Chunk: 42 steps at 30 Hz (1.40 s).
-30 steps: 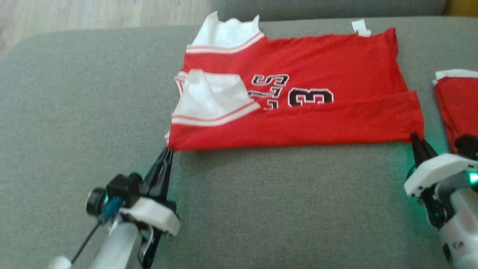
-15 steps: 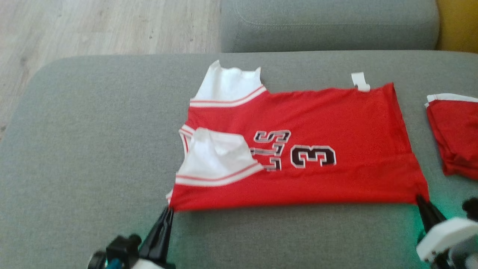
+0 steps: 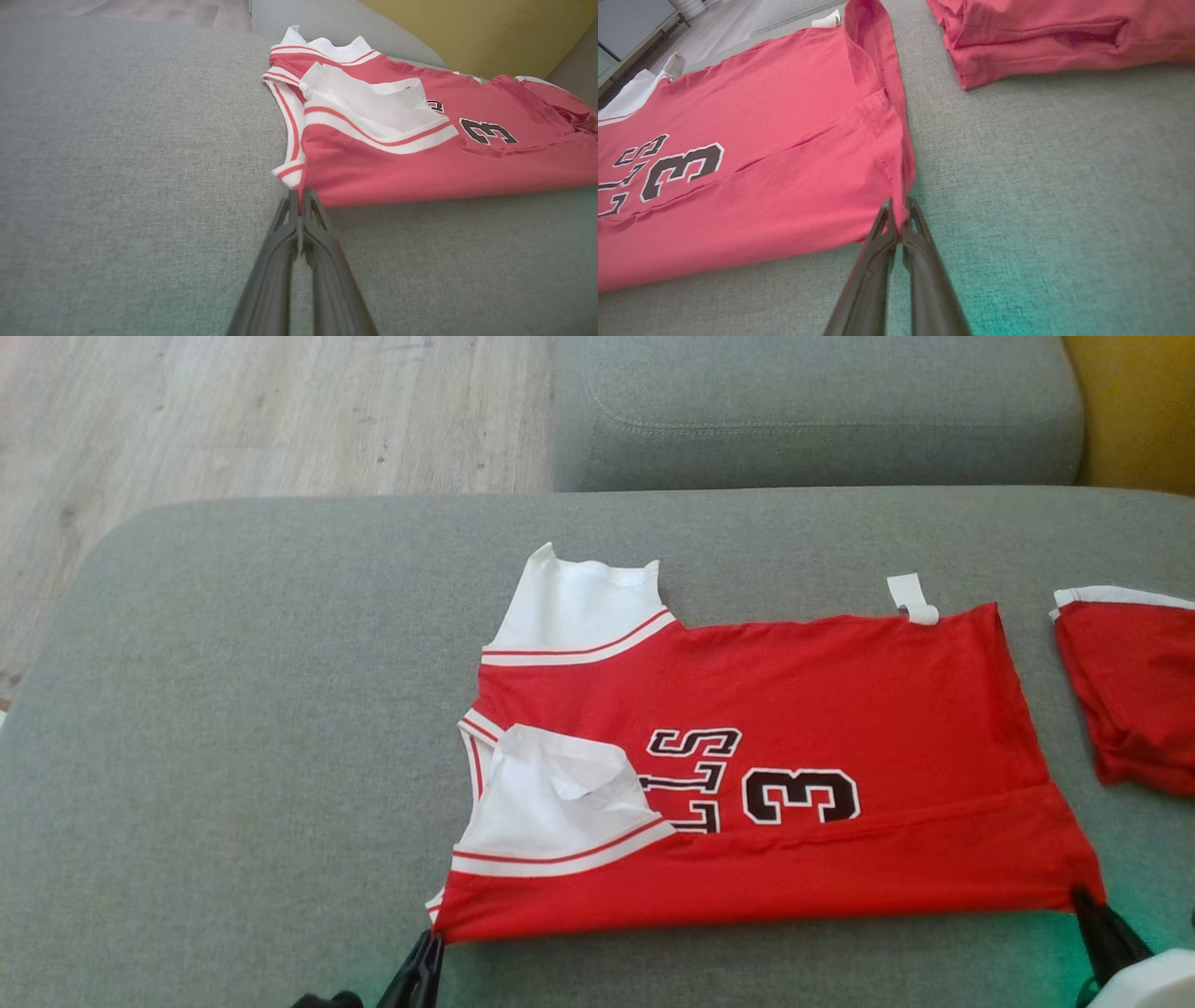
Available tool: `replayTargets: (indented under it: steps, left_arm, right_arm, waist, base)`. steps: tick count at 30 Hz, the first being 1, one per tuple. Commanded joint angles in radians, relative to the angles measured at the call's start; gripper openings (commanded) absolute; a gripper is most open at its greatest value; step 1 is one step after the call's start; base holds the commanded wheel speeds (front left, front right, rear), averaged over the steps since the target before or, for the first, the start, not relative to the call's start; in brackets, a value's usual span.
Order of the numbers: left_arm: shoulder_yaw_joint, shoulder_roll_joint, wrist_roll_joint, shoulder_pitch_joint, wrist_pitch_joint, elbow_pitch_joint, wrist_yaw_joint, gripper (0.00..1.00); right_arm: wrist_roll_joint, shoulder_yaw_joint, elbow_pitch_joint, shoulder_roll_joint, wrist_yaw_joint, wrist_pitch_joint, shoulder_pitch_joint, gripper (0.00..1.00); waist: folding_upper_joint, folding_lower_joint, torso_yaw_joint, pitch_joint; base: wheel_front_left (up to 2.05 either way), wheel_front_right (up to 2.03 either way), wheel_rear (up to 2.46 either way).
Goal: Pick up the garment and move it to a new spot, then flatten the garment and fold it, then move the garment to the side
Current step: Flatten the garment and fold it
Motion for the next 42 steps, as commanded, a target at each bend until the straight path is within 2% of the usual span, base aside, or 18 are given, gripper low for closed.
replayTargets:
  steps: [1, 2, 3, 4, 8, 12, 16, 20, 24, 28, 29, 34, 37, 42]
  left_arm:
    - [0.035, 0.014, -0.006, -0.032, -0.001, -0.025, 0.007, 0.05]
    - [0.033, 0.013, -0.007, -0.035, 0.002, -0.022, 0.006, 0.35]
    - [0.032, 0.011, -0.009, -0.039, 0.005, -0.018, 0.007, 0.74]
    - [0.033, 0.011, -0.008, -0.043, 0.008, -0.014, 0.012, 1.0]
    - [0.04, 0.01, 0.002, -0.066, 0.006, -0.035, 0.04, 1.0]
    - [0.052, 0.038, 0.017, -0.121, 0.021, -0.096, 0.049, 1.0]
    - [0.07, 0.093, 0.028, -0.268, 0.089, -0.155, 0.023, 1.0]
    - [0.054, 0.149, 0.028, -0.508, 0.211, -0.147, -0.026, 1.0]
    - [-0.002, 0.184, -0.016, -0.758, 0.356, -0.049, -0.053, 1.0]
    - [-0.104, 0.211, -0.097, -0.978, 0.486, 0.062, -0.057, 1.0]
    - [-0.104, 0.211, -0.097, -0.978, 0.486, 0.062, -0.057, 1.0]
    - [-0.249, 0.258, -0.216, -1.172, 0.636, 0.194, -0.058, 1.0]
    - [-0.332, 0.309, -0.229, -1.282, 0.674, 0.3, -0.058, 1.0]
    - [-0.408, 0.33, -0.278, -1.35, 0.669, 0.387, -0.058, 1.0]
  right_arm:
    - [-0.012, -0.006, -0.029, -0.027, 0.007, 0.001, 0.004, 0.84]
    - [-0.022, -0.015, -0.037, -0.02, 0.007, 0.007, 0.007, 1.0]
    - [-0.033, -0.024, -0.045, -0.014, 0.007, 0.012, 0.01, 1.0]
    - [-0.043, -0.033, -0.055, -0.007, 0.007, 0.014, 0.011, 1.0]
    - [-0.08, -0.066, -0.104, 0.012, 0.007, 0.022, 0.009, 1.0]
    - [-0.113, -0.096, -0.161, 0.03, 0.007, 0.021, 0.006, 1.0]
    - [-0.137, -0.111, -0.223, 0.045, 0.007, 0.039, -0.01, 1.0]
    - [-0.132, -0.098, -0.283, 0.053, 0.007, 0.069, -0.047, 1.0]
    - [-0.14, -0.075, -0.324, 0.042, 0.007, 0.091, -0.096, 1.0]
    - [-0.143, -0.052, -0.351, 0.032, 0.007, 0.106, -0.141, 1.0]
    - [-0.143, -0.052, -0.351, 0.032, 0.007, 0.106, -0.141, 1.0]
    - [-0.142, -0.028, -0.366, 0.023, 0.007, 0.115, -0.19, 1.0]
    - [-0.139, -0.01, -0.362, 0.021, 0.007, 0.108, -0.22, 1.0]
    - [-0.137, 0.008, -0.345, 0.032, 0.007, 0.094, -0.235, 1.0]
  waist:
    - [0.0, 0.0001, 0.0, -0.002]
    - [0.0, 0.0001, 0.0, -0.004]
    - [0.0, 0.0001, -0.001, -0.004]
    - [0.0, 0.0001, -0.004, -0.004]
    - [0.0, 0.0001, -0.017, -0.001]
    - [0.0, 0.0001, -0.031, 0.012]
    - [0.0, 0.0001, -0.044, 0.056]
    - [0.0, 0.0001, -0.065, 0.123]
    - [0.0, 0.0001, -0.1, 0.193]
    - [0.0, 0.0001, -0.135, 0.269]
    - [0.0, 0.0001, -0.135, 0.269]
    - [0.0, 0.0001, -0.18, 0.352]
    - [0.0, 0.0001, -0.209, 0.393]
    - [0.0, 0.0001, -0.236, 0.417]
  base:
    - [0.0, 0.0, 0.0]
    - [0.0, 0.0, 0.0]
    - [0.0, 0.0, 0.0]
    - [0.0, 0.0, 0.0]
    - [0.0, 0.0, 0.0]
    - [0.0, 0.0, 0.0]
    - [0.0, 0.0, 0.0]
    - [0.0, 0.0, 0.0]
    - [0.0, 0.0, 0.0]
    - [0.0, 0.0, 0.0]
    - [0.0, 0.0, 0.0]
    - [0.0, 0.0, 0.0]
    - [0.0, 0.0, 0.0]
    - [0.0, 0.0, 0.0]
